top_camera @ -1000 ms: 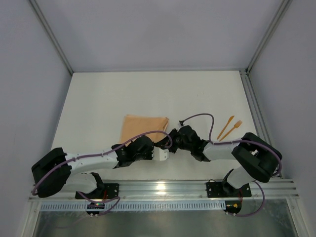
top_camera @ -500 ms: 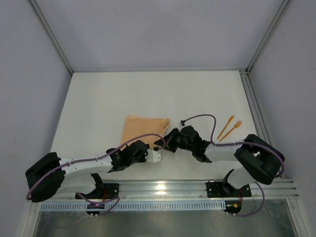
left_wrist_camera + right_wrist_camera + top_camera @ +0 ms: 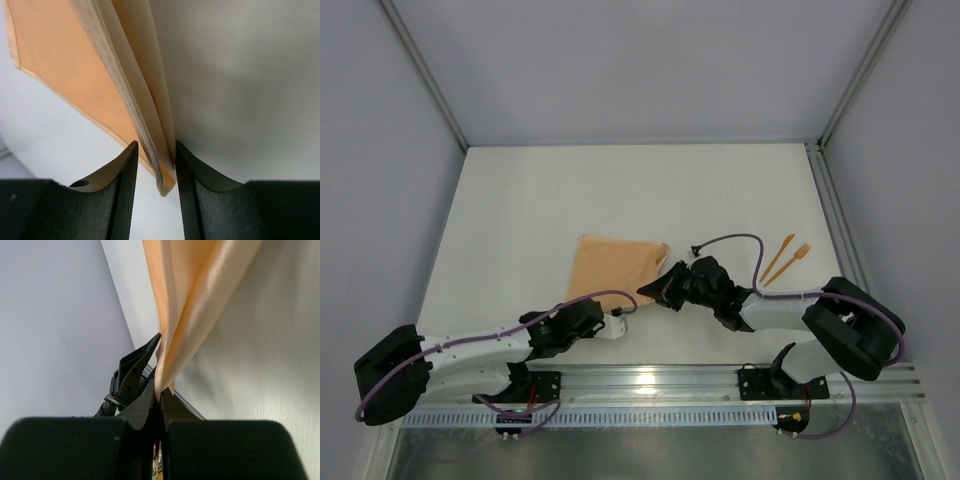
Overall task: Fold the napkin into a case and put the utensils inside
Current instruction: Pick up the upper triangle-folded napkin from the center of the board.
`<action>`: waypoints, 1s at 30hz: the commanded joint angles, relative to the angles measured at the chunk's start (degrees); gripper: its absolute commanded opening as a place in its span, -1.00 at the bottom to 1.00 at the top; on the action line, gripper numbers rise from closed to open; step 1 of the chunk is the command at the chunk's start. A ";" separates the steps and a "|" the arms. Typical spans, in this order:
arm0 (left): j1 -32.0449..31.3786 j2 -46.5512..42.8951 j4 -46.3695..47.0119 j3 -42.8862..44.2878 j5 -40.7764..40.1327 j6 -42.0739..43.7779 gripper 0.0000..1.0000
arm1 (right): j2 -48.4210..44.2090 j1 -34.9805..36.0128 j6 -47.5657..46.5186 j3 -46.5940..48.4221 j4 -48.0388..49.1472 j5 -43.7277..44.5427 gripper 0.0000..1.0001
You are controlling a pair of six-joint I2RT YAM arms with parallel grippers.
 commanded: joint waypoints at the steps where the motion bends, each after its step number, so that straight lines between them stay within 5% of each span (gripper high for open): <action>1: -0.33 -1.97 -2.27 -1.91 -3.48 2.12 -0.26 | -2.37 -0.23 -0.57 -0.02 0.46 0.58 -0.94; 10: -0.33 -6.12 -3.87 -3.23 -3.12 1.50 -0.34 | -2.28 -0.58 -1.10 -0.02 -0.42 0.24 -0.94; 20: -0.24 -3.92 -0.52 -1.20 -0.57 1.59 -1.00 | -2.98 -0.58 -1.98 -0.46 -1.57 0.23 -0.94; 30: 3.54 -6.29 -10.35 5.55 3.56 0.18 -1.00 | -6.76 -0.58 -8.48 3.75 -10.96 0.50 -0.94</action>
